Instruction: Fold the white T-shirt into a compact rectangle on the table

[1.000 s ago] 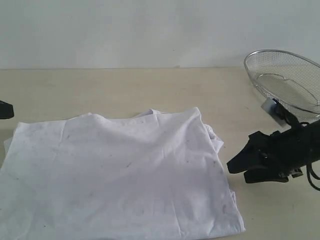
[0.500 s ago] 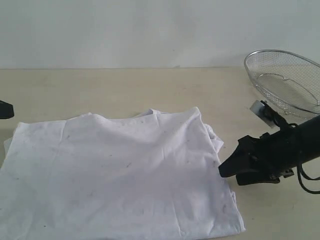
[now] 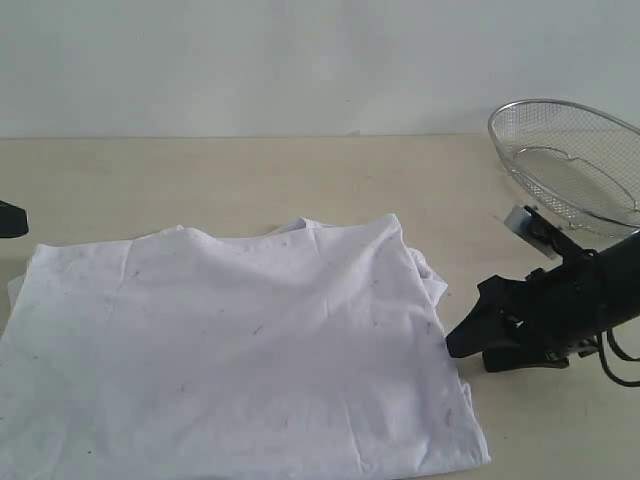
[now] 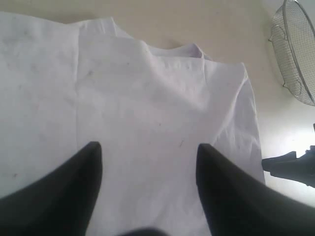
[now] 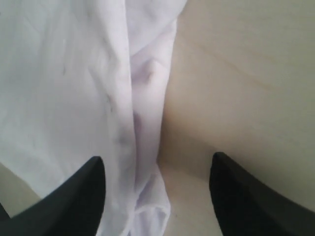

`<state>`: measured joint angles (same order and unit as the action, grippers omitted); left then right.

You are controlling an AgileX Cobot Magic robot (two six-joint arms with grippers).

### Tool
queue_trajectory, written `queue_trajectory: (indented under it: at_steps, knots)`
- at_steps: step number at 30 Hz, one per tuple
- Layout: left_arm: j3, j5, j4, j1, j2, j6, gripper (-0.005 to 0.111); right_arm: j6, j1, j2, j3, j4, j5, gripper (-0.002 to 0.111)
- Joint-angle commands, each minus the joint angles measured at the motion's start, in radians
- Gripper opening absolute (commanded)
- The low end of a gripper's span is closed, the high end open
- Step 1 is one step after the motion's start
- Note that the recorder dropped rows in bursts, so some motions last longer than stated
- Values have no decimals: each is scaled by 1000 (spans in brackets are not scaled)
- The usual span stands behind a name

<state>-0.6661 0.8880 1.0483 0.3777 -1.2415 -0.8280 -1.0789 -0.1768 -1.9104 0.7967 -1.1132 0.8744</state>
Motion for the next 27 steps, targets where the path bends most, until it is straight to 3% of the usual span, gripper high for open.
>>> queue_trajectory:
  at_steps: [1, 15, 27]
  knots:
    - [5, -2, 8, -3, -4, -1, 54, 38, -3, 3, 2, 52, -46, 57]
    - [5, -2, 8, -3, -4, -1, 54, 66, -1, -3, 2, 63, -55, 57]
    - [5, -2, 8, -3, -4, -1, 54, -10, -1, -80, 2, -54, 32, 57]
